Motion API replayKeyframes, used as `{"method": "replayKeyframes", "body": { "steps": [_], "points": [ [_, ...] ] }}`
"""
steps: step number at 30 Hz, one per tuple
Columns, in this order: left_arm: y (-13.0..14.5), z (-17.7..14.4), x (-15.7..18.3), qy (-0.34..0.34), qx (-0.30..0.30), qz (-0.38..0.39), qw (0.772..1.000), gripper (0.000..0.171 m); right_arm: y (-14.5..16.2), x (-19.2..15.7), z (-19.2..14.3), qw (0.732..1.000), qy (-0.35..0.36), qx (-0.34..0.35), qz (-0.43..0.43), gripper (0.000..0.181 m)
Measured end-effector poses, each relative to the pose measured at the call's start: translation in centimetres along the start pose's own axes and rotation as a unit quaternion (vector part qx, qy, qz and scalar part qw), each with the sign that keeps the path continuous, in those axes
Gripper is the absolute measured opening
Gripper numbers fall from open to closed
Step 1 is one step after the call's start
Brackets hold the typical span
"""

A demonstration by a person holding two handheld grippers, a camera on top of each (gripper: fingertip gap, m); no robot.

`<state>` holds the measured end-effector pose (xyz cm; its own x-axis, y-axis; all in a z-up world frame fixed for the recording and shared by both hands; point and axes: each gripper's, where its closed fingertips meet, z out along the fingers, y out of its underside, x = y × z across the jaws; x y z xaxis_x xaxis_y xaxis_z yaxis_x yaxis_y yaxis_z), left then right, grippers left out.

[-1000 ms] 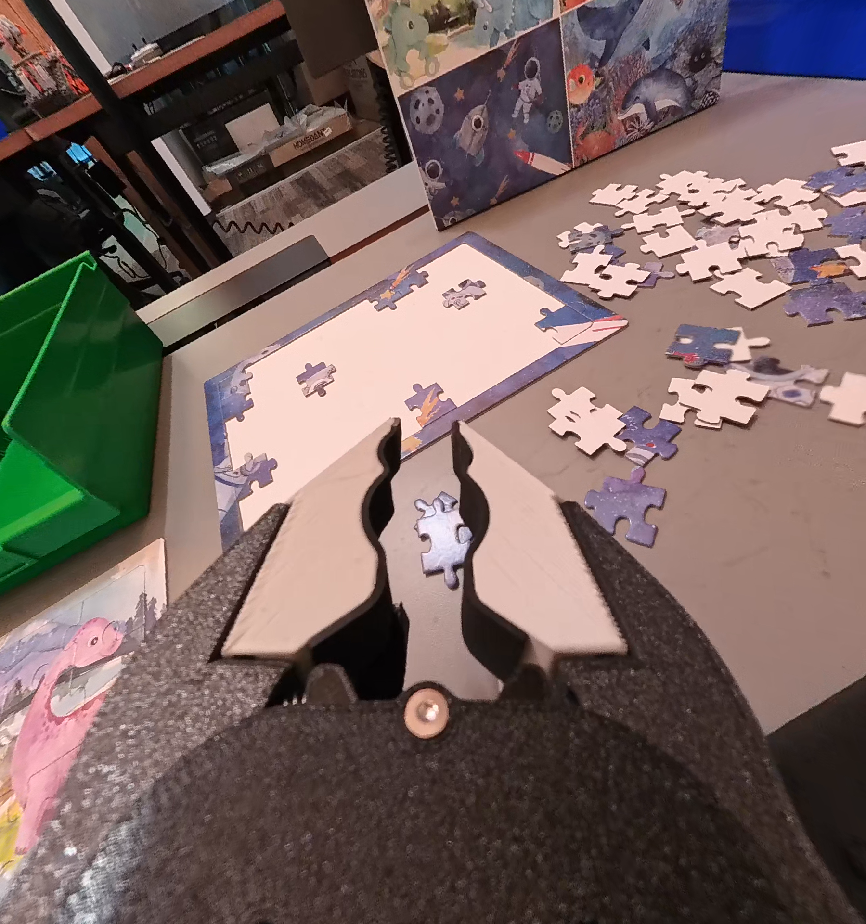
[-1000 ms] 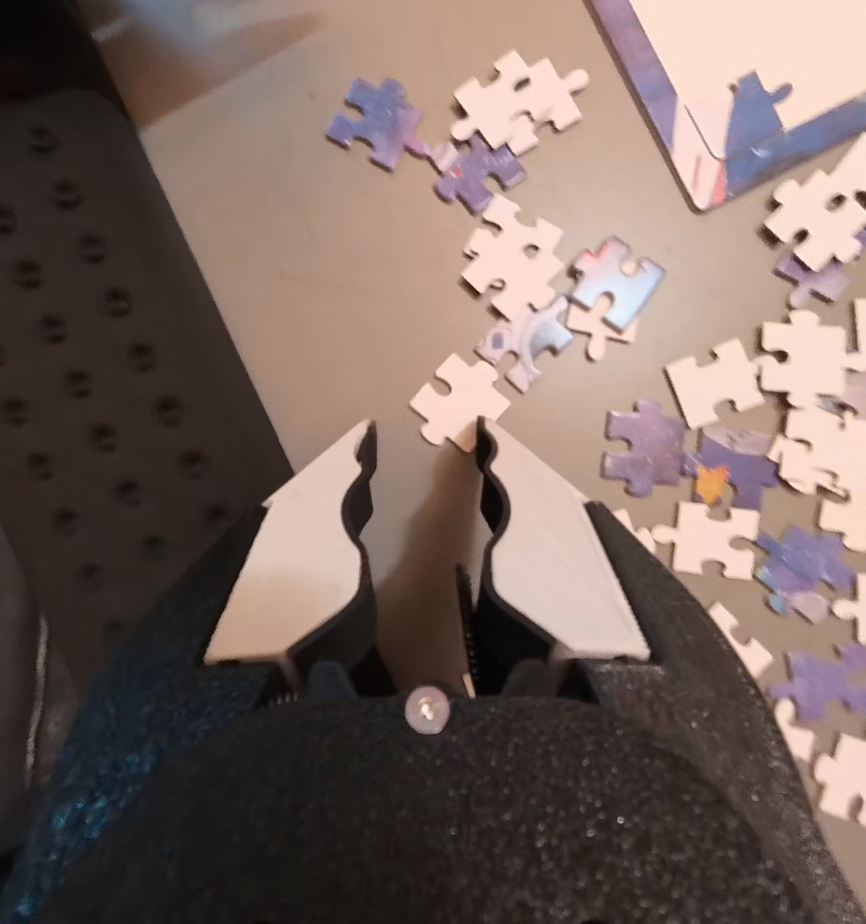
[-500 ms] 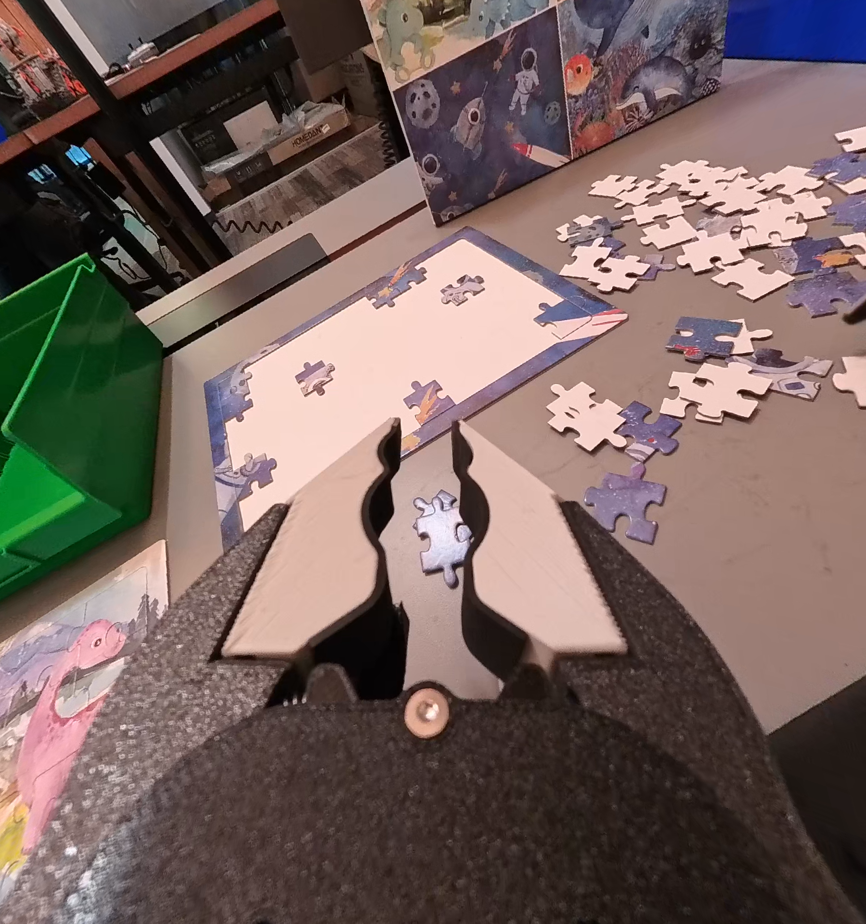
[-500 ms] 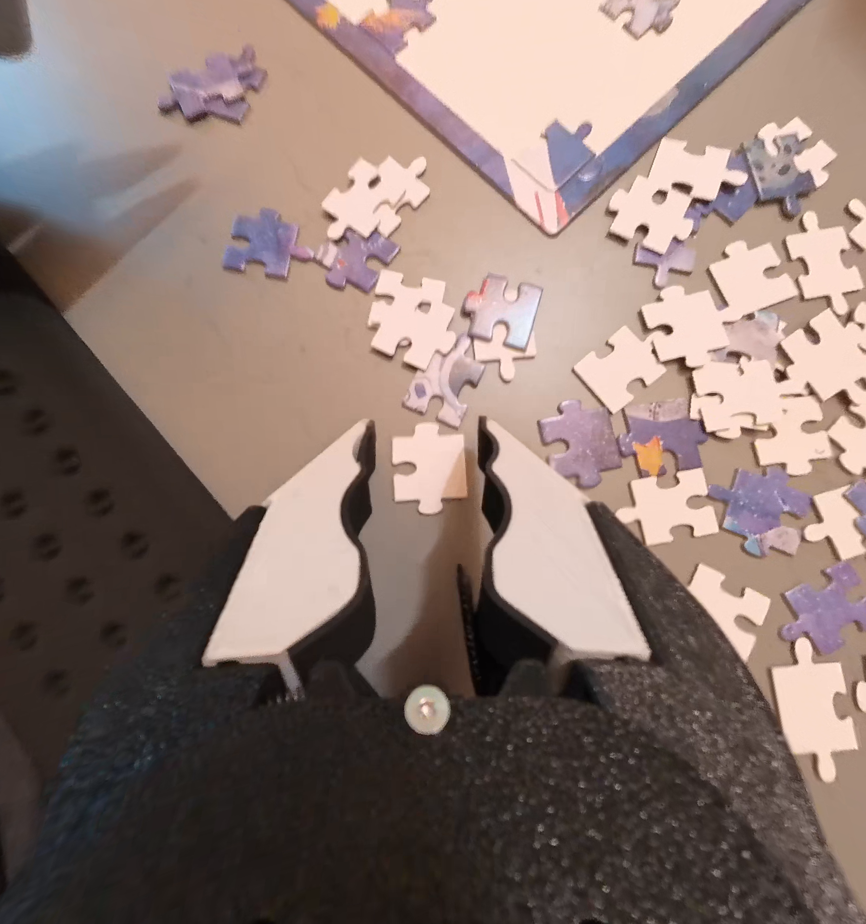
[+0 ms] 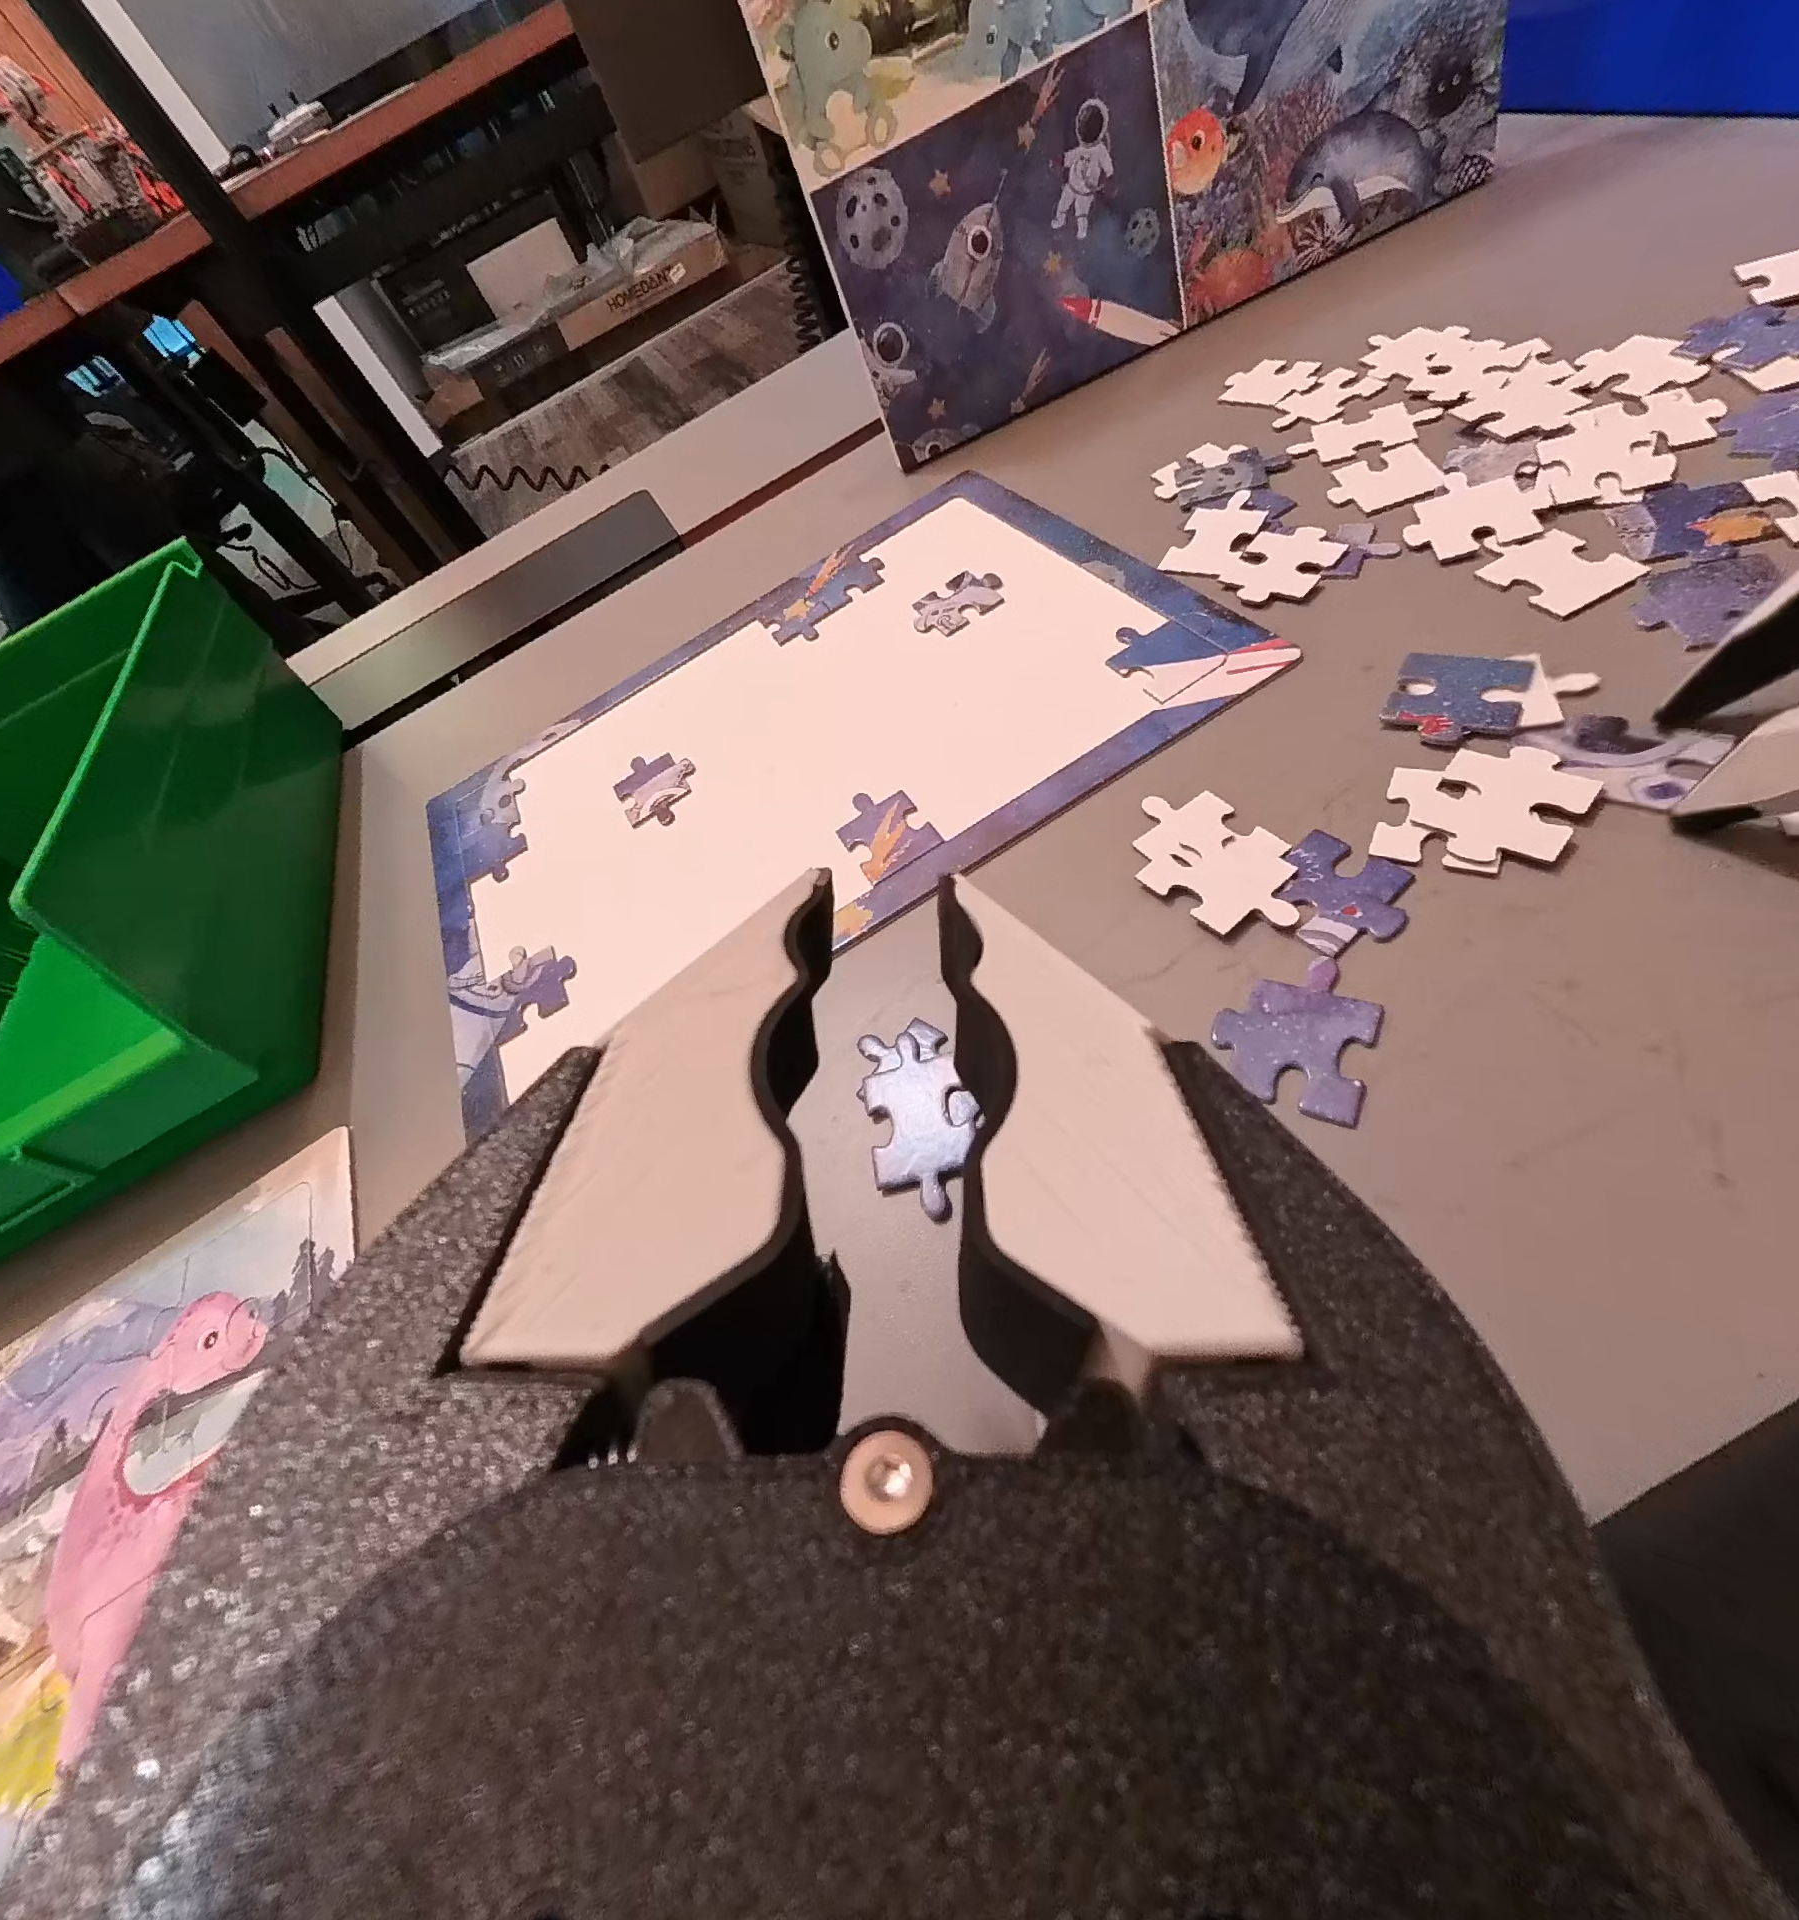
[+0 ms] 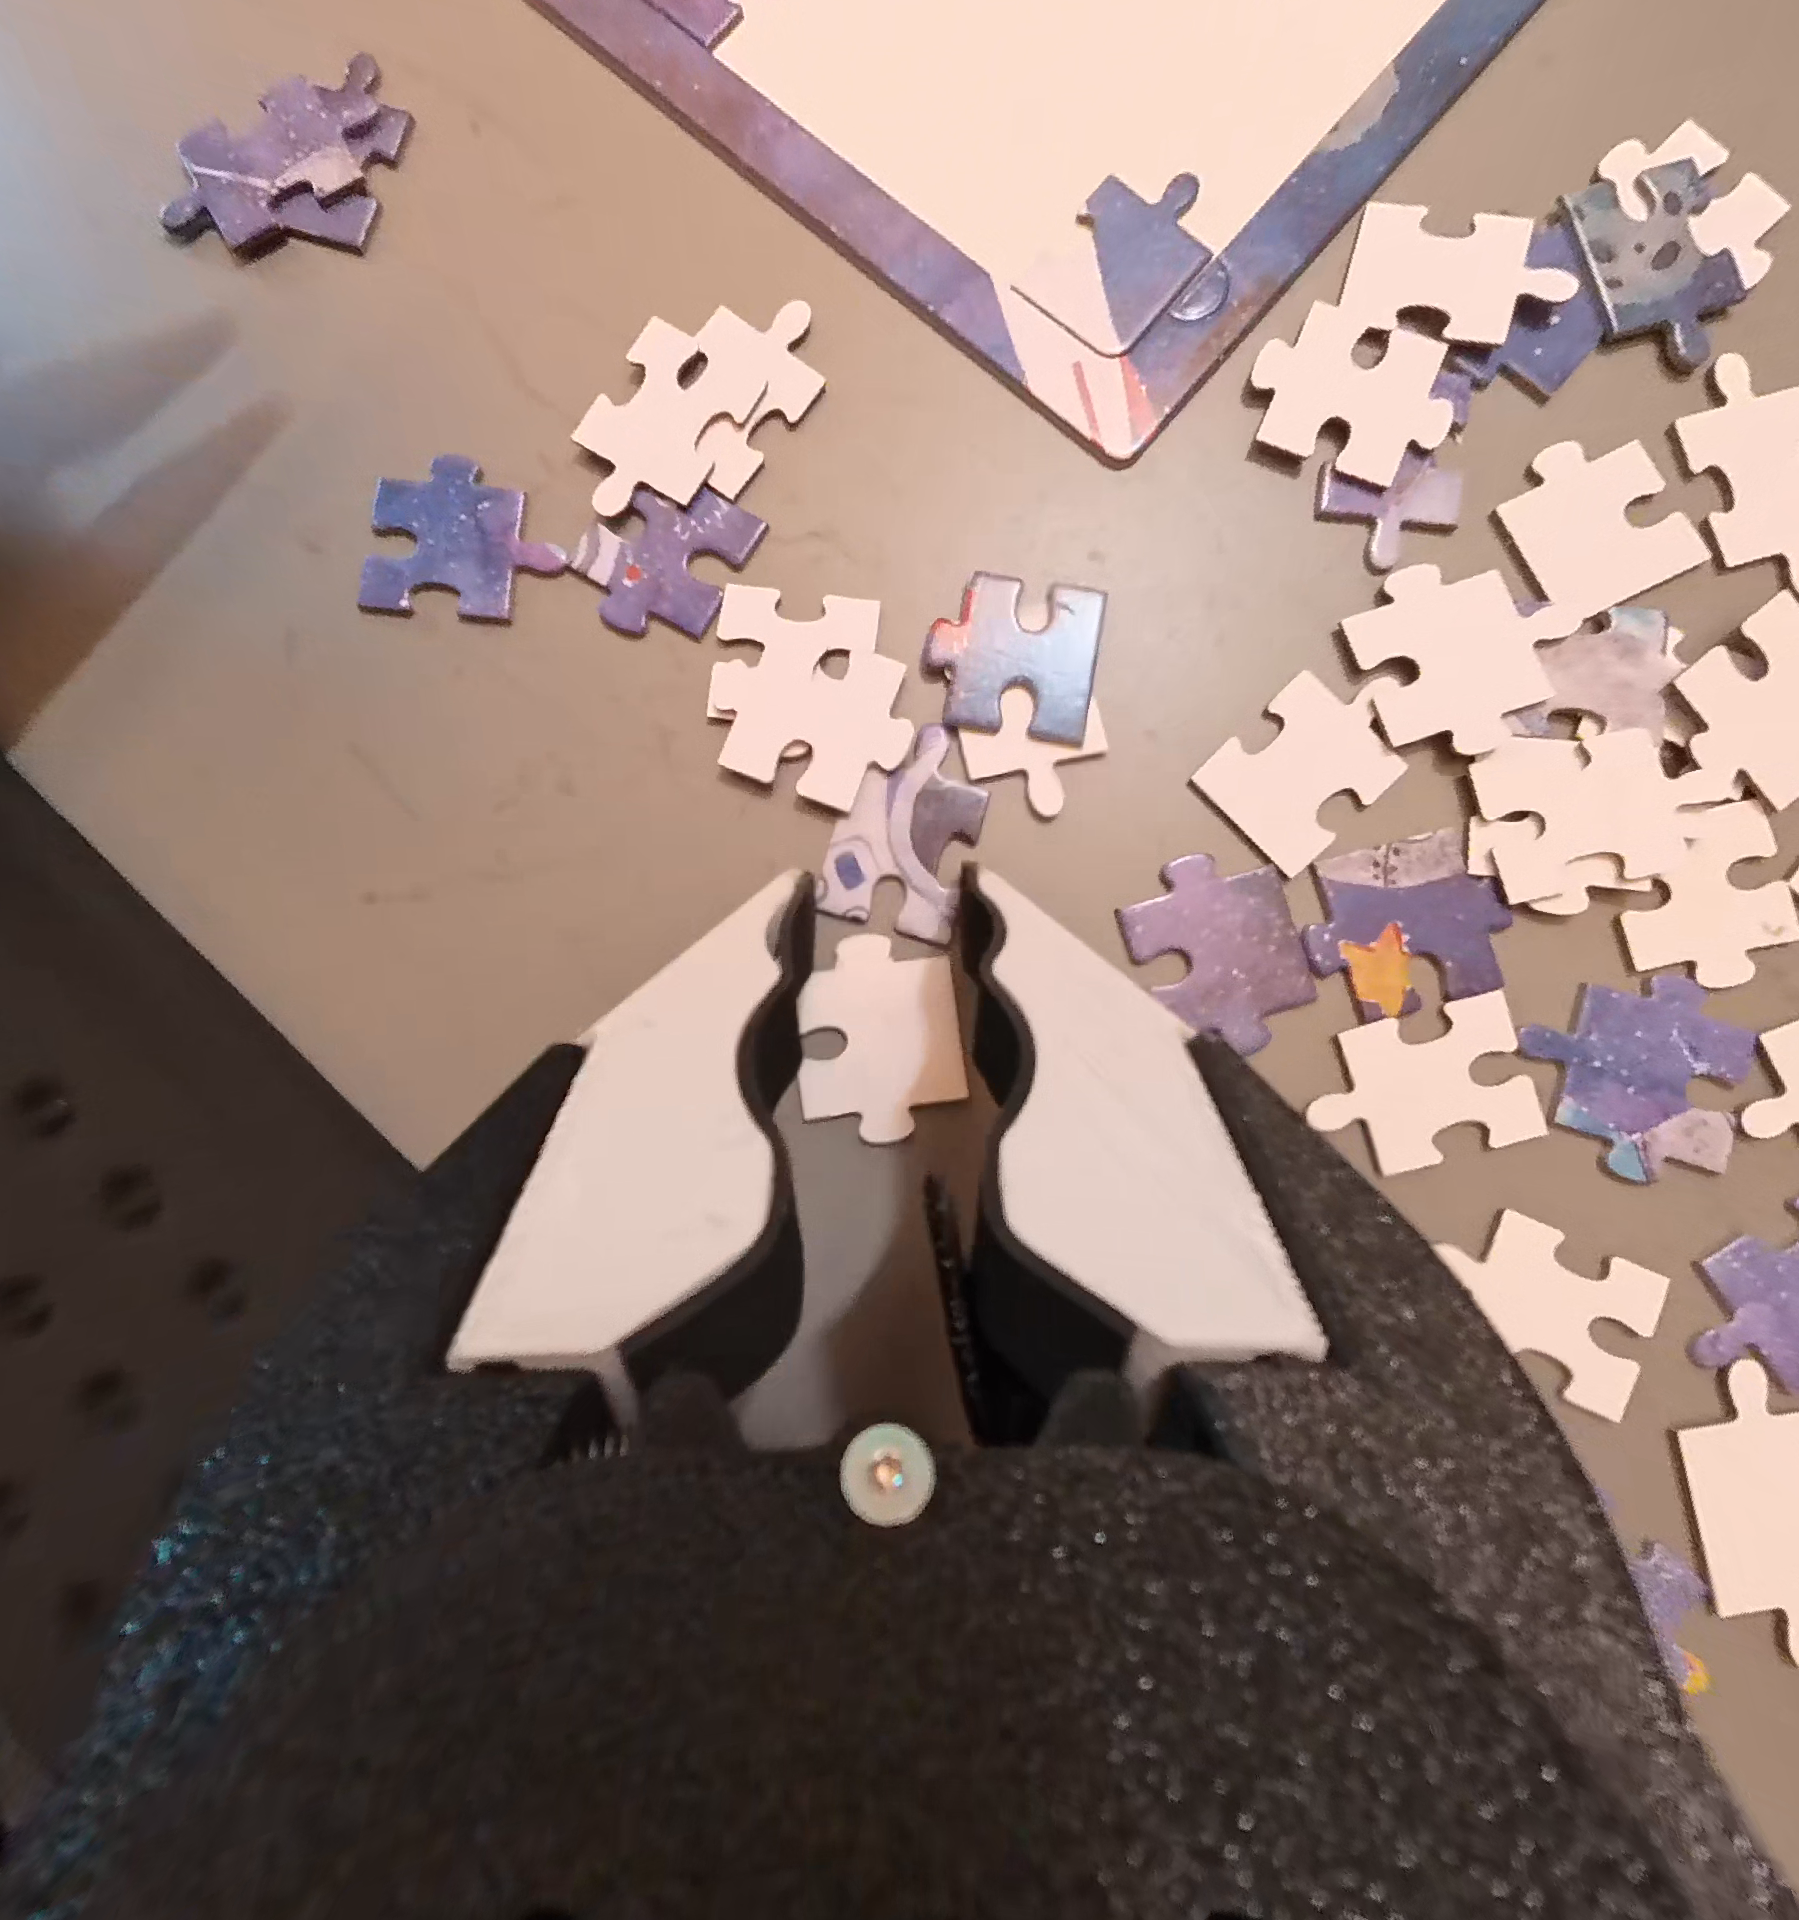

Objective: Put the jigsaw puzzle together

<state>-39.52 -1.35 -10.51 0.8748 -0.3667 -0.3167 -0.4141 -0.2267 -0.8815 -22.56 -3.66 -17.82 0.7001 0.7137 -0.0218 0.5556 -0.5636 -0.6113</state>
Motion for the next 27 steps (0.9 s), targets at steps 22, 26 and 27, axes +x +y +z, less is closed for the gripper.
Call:
{"method": "replayKeyframes", "body": {
  "steps": [22,26,27],
  "points": [
    [-6.4,-1.5,11.3,0.385,-0.024,-0.394,0.834,0.031,-4.6,-2.5,-6.0,0.982,0.015,0.163,-0.099,0.022],
    [-6.4,-1.3,12.6,0.415,-0.033,-0.415,0.809,0.026,-5.8,-4.6,-6.6,0.975,-0.01,0.19,-0.11,0.022],
    [-6.4,-1.3,12.7,0.422,-0.035,-0.417,0.805,0.008,-5.9,-4.9,-6.6,0.974,-0.013,0.195,-0.111,0.022]
  ]
}}
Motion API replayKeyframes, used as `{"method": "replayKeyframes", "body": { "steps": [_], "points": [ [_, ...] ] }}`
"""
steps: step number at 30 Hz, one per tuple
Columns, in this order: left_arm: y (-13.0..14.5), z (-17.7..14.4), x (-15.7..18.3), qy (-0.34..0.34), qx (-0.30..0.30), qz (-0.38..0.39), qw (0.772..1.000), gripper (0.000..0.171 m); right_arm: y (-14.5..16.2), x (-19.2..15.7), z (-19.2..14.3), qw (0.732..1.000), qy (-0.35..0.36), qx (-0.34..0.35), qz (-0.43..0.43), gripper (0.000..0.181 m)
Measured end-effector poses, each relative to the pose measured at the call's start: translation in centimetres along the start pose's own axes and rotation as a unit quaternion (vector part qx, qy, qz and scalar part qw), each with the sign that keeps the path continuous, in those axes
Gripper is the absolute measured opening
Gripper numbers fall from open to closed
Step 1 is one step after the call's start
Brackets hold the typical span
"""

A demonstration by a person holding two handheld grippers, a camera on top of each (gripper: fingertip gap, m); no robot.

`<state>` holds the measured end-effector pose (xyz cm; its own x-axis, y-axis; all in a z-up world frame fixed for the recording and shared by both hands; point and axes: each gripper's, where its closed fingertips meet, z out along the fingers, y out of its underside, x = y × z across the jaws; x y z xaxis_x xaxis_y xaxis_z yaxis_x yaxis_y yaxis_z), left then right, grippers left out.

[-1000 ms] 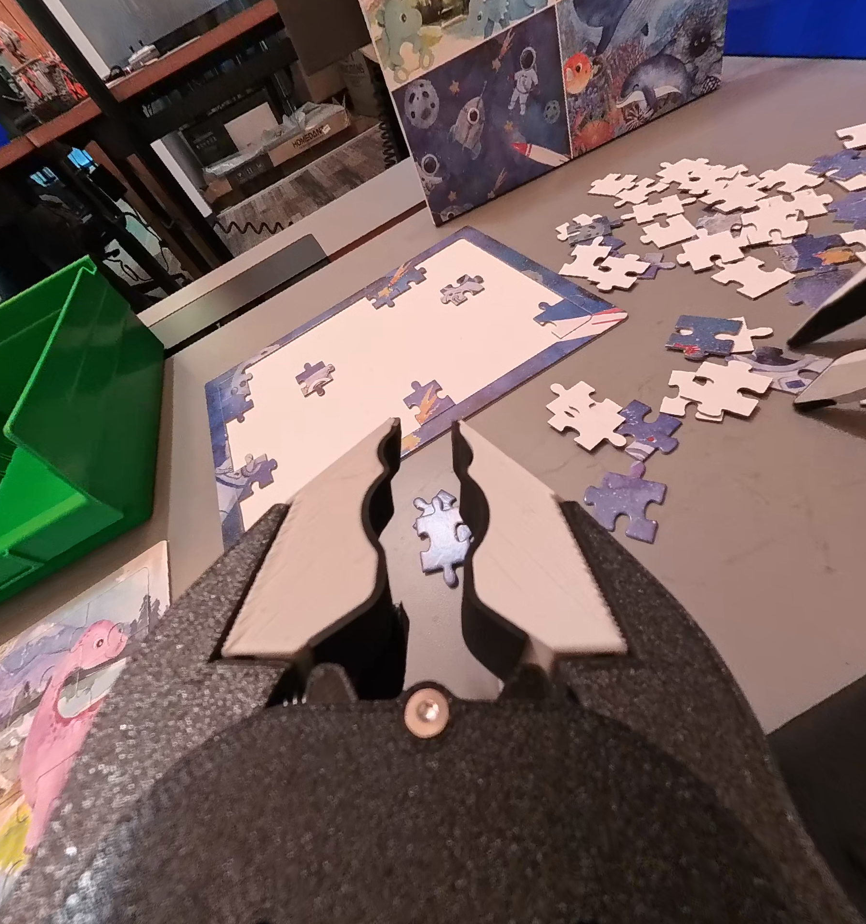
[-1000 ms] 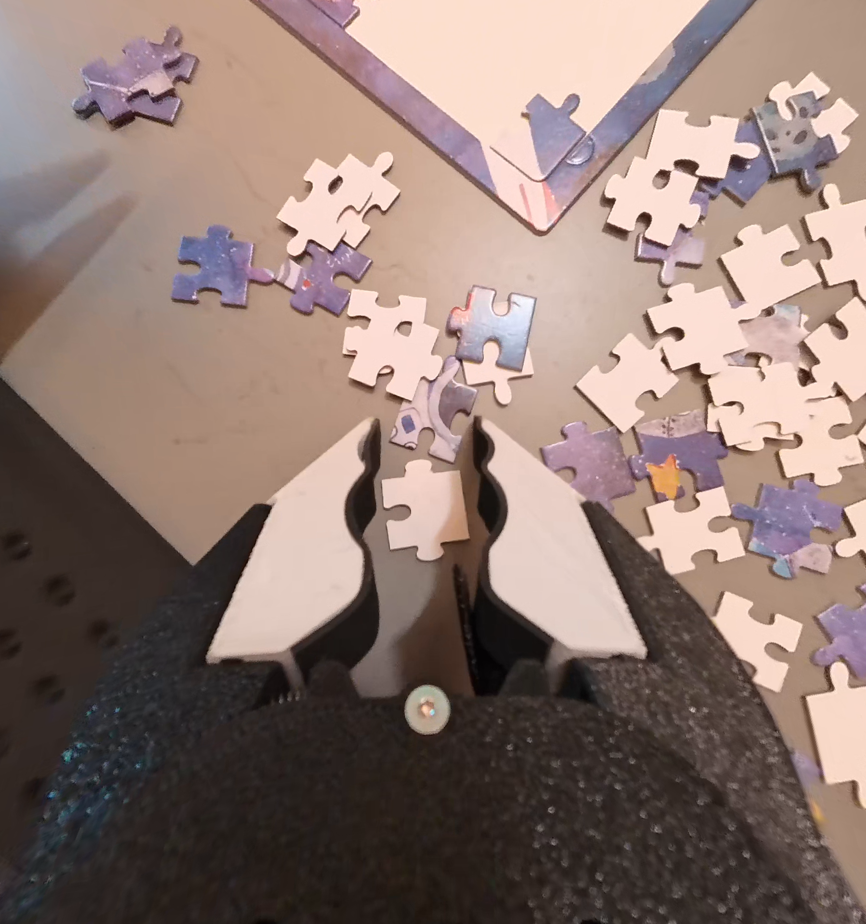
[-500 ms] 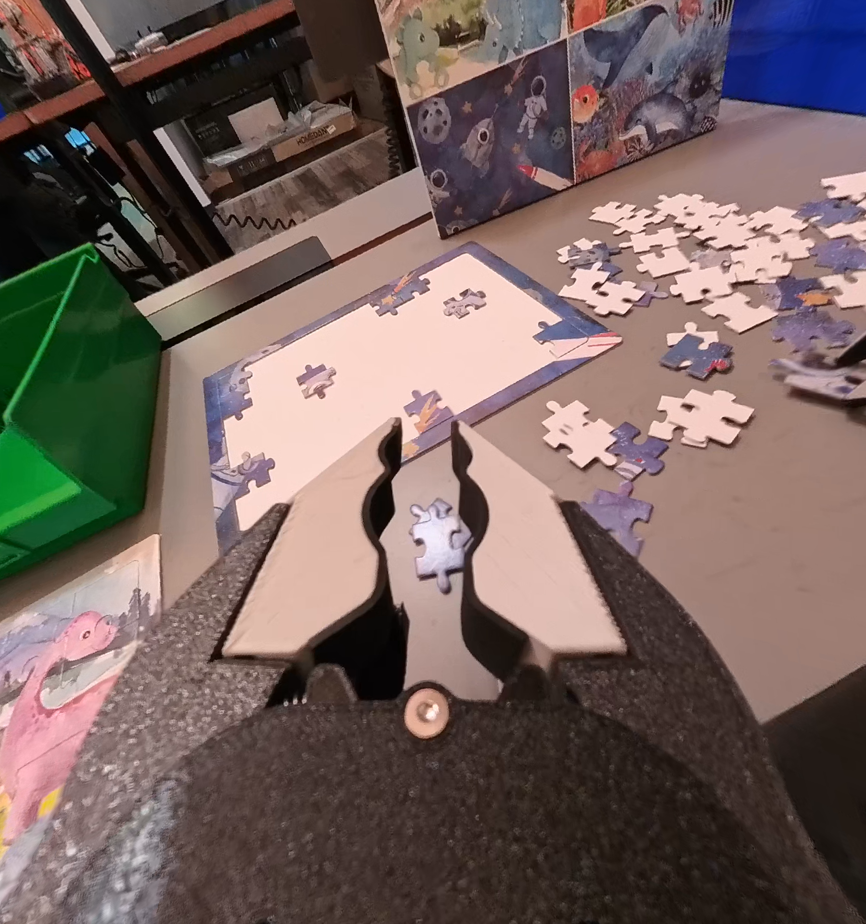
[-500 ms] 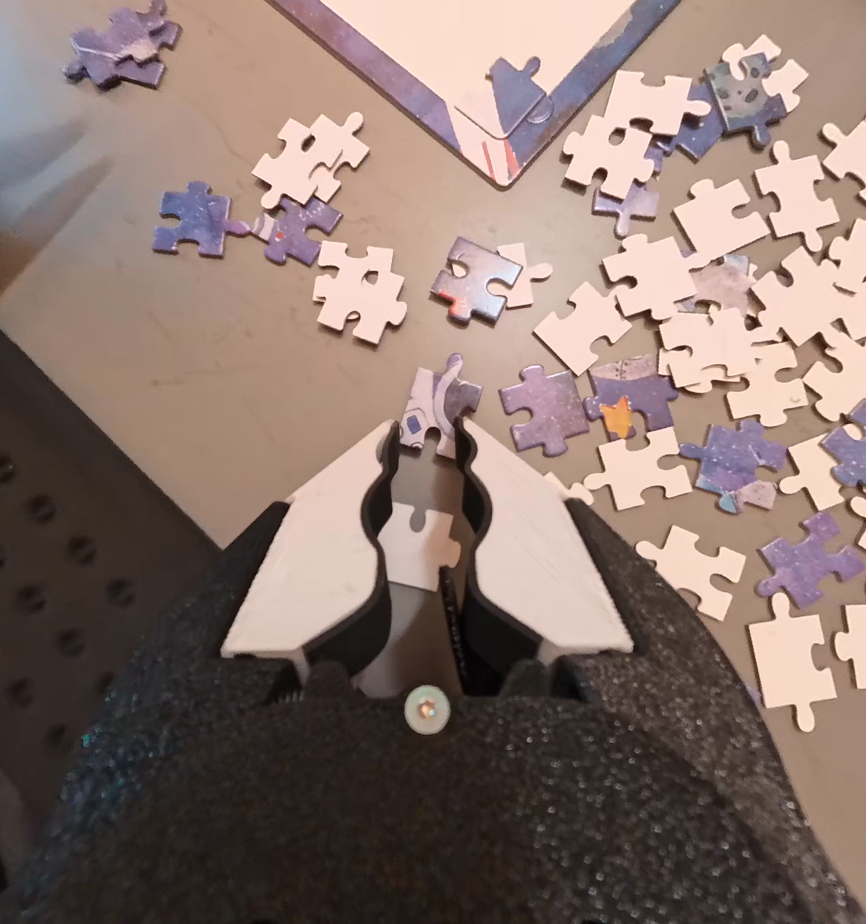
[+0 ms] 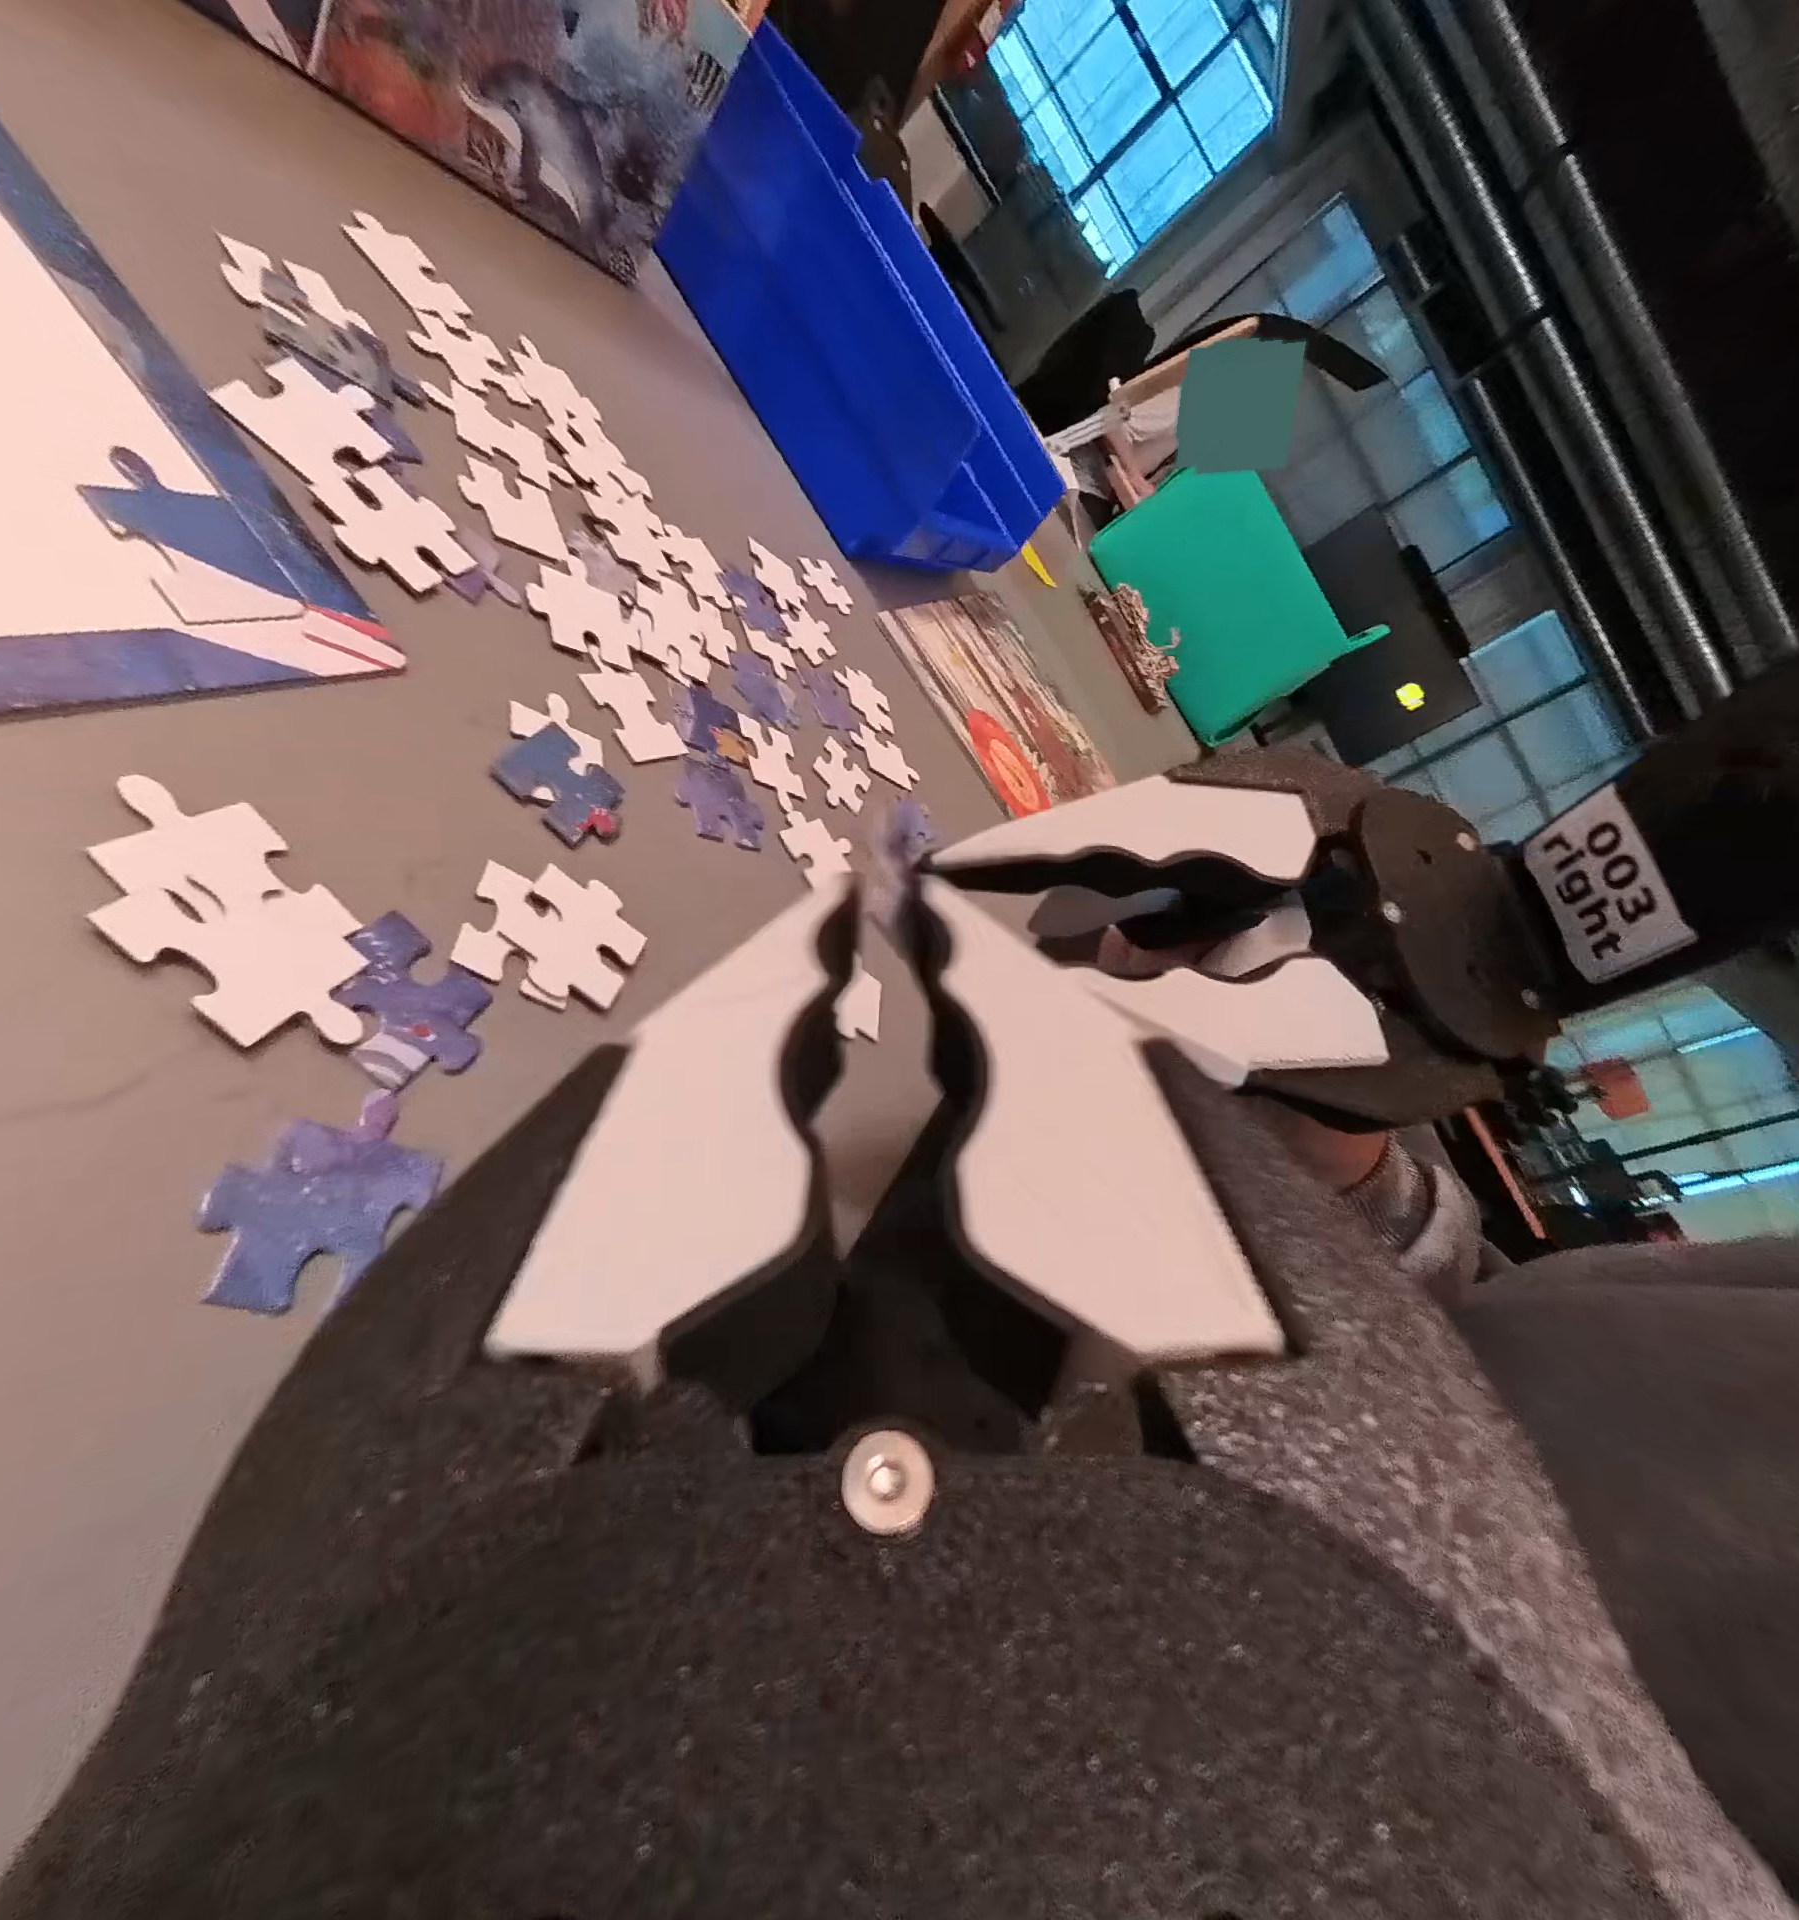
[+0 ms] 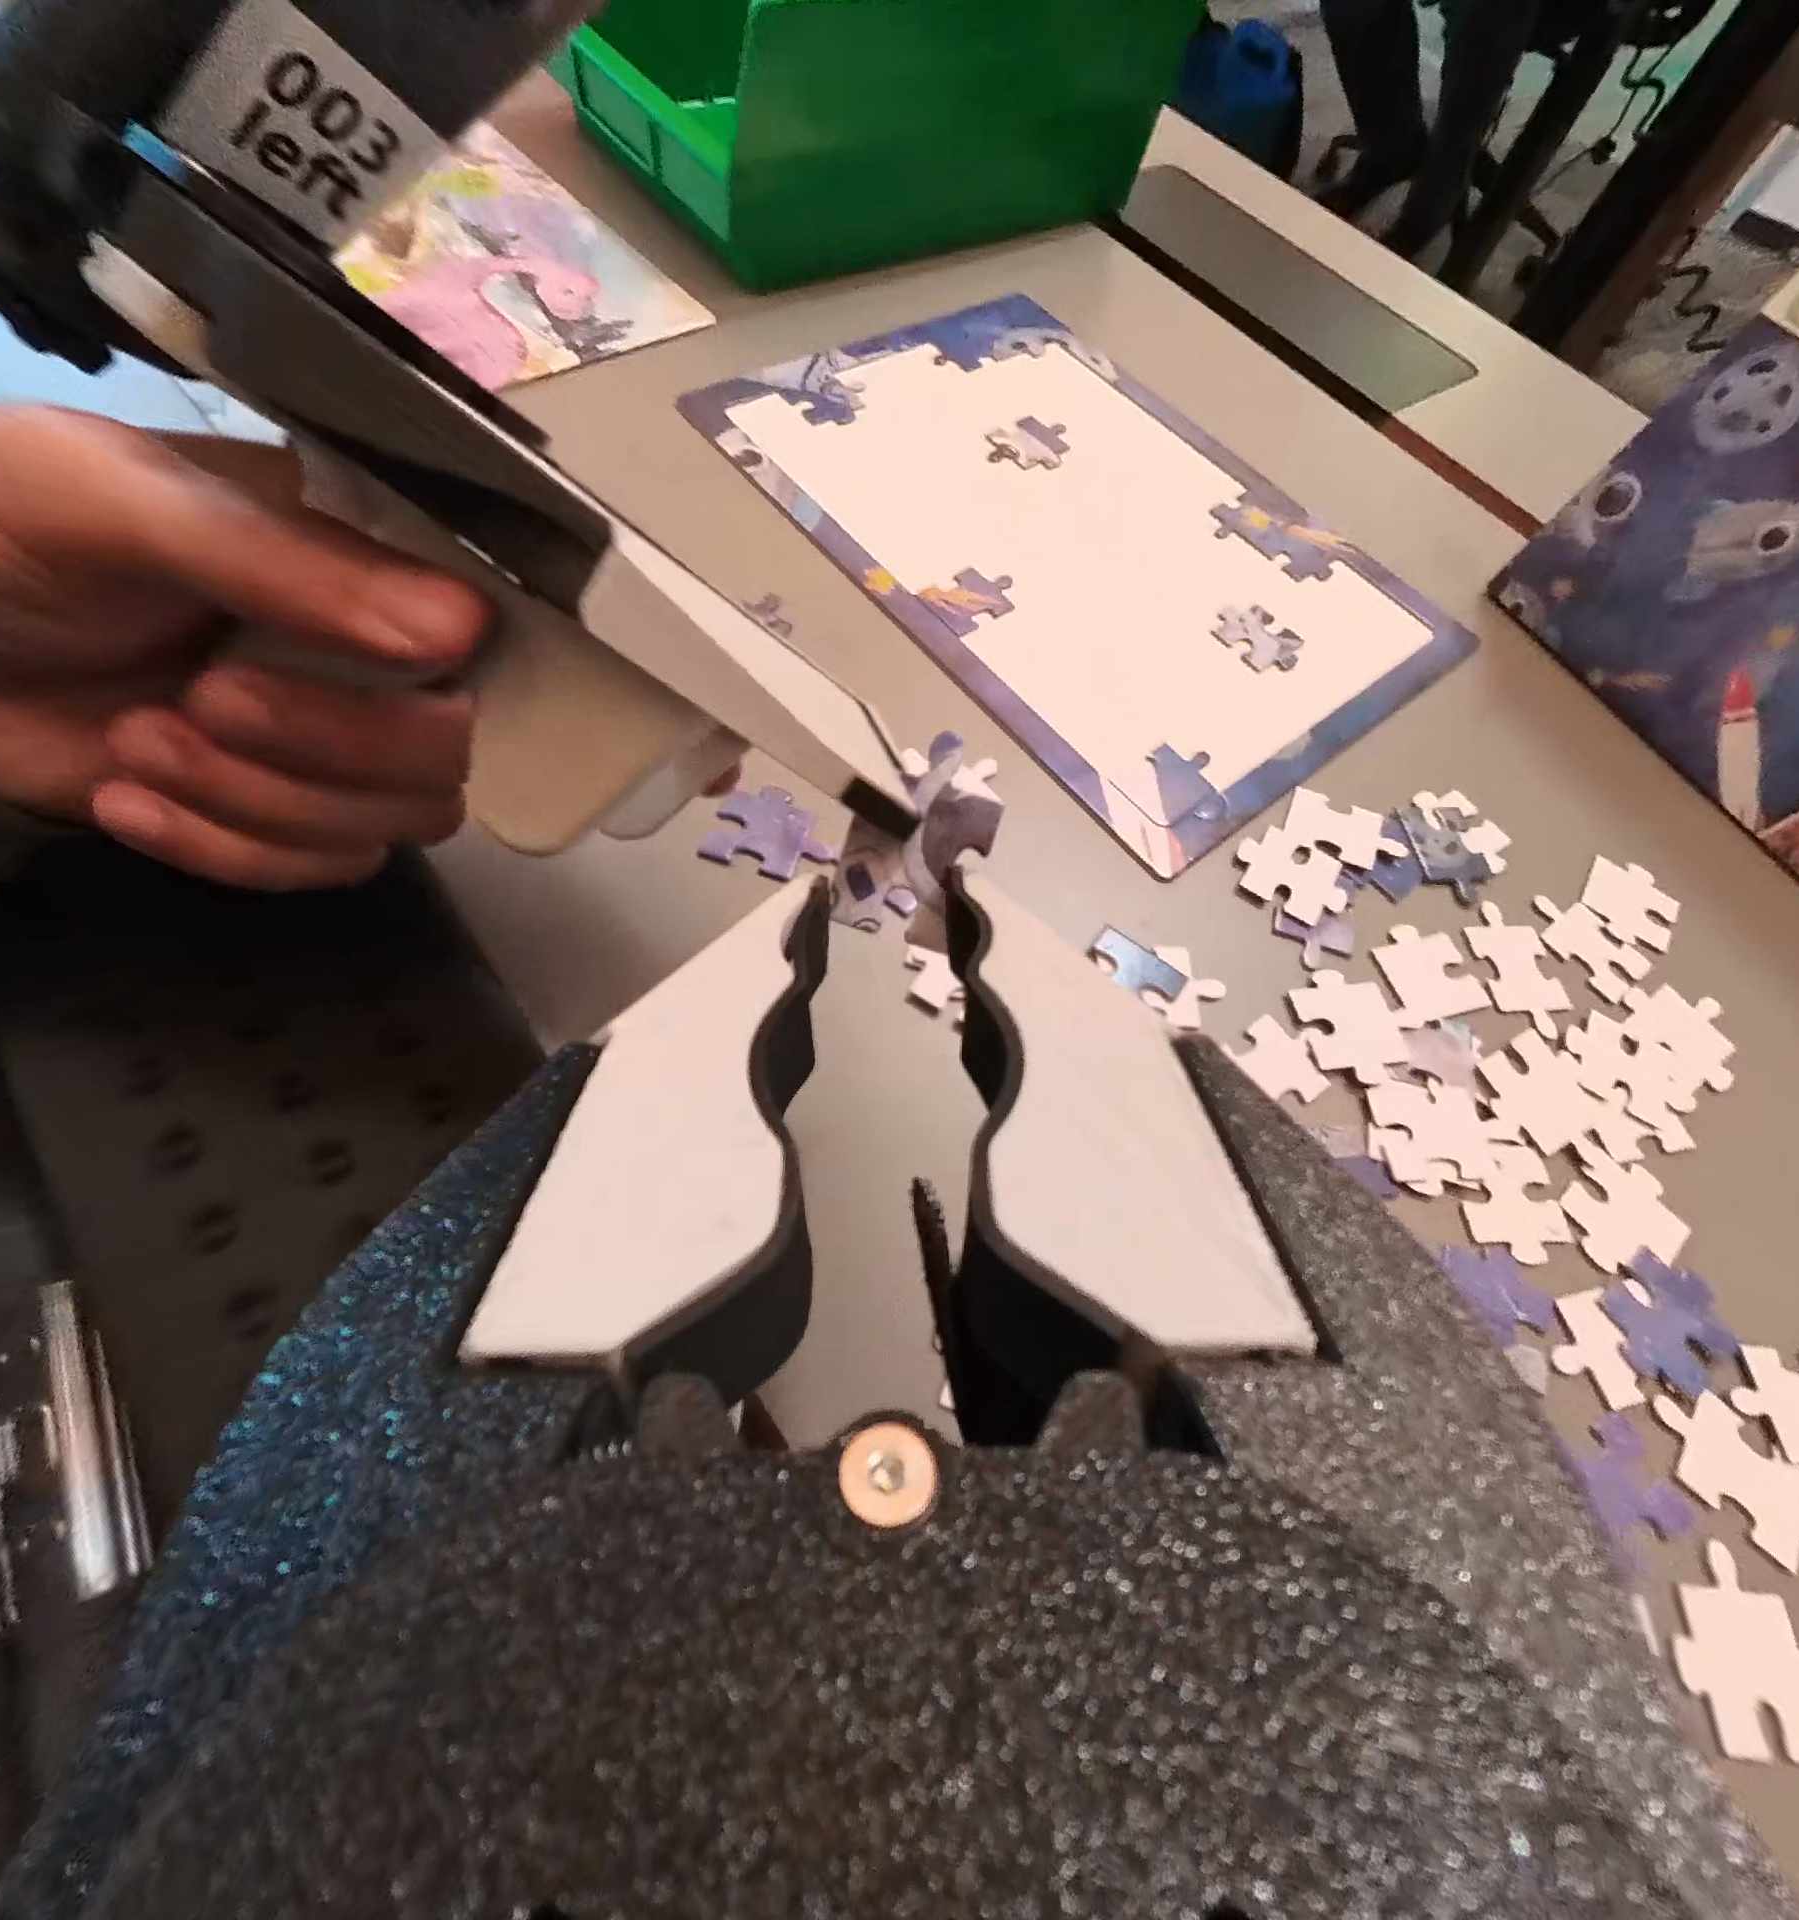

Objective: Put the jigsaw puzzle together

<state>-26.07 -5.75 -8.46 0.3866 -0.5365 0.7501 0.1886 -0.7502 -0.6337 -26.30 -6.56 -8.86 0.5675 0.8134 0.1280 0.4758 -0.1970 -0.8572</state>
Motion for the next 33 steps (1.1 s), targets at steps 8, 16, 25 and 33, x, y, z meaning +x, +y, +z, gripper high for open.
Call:
{"method": "replayKeyframes", "body": {
  "steps": [8,16,25,33],
  "points": [
    [-0.9,-5.8,-3.8,-0.099,-0.051,0.064,0.992,0.001,0.2,-0.8,0.9,0.998,-0.058,0.001,0.038,0.031],
    [-8.8,-13.9,-1.1,-0.014,-0.05,0.127,0.991,0.001,-8.9,-3.0,3.8,0.951,-0.299,0.017,0.08,0.031],
    [-9.7,-16.4,-1.8,0.081,-0.089,0.121,0.985,0.001,-14.8,-7.3,9.7,0.876,-0.474,-0.054,0.07,0.022],
    [-9.9,-18.4,-3.7,0.091,-0.085,0.137,0.983,0.001,-15.8,-8.4,11.8,0.841,-0.527,-0.067,0.097,0.001]
  ]
}}
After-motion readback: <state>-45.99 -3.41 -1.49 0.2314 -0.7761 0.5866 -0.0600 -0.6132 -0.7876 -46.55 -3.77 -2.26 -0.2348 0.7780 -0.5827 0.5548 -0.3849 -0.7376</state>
